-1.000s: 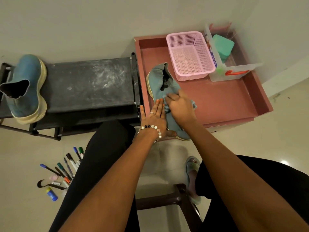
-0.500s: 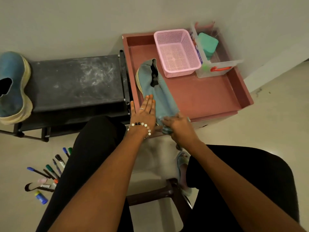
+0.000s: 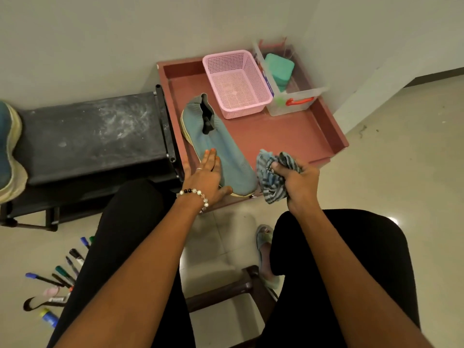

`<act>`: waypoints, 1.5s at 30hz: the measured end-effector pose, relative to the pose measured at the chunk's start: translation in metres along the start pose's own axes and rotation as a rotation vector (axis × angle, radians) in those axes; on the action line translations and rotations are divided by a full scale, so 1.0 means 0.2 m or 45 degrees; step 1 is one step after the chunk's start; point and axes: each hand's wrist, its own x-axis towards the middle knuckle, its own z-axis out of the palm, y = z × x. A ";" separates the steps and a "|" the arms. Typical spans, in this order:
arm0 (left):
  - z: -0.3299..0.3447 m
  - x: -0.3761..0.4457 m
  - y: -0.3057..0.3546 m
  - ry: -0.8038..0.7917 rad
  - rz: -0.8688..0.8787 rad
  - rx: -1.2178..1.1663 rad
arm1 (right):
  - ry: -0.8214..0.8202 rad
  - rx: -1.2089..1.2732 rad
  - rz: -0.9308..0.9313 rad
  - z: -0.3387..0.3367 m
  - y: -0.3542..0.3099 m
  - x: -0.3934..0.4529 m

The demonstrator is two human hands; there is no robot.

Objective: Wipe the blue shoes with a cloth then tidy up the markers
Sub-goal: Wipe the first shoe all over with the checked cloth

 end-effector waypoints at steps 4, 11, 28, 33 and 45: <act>0.01 -0.02 0.06 0.044 0.119 0.067 | -0.232 -0.659 -0.422 0.07 0.16 0.02; 0.07 -0.04 0.06 -0.027 0.105 0.226 | -0.401 -1.556 -0.767 0.16 0.30 -0.03; 0.08 -0.02 0.05 -0.080 0.097 0.289 | -0.494 -1.764 -0.823 0.27 0.23 0.08; 0.08 -0.02 0.04 -0.061 0.130 0.286 | -0.620 -2.066 -0.875 0.28 0.18 0.05; 0.08 -0.03 0.05 0.014 0.125 0.224 | -0.572 -2.194 -1.262 0.49 0.17 0.26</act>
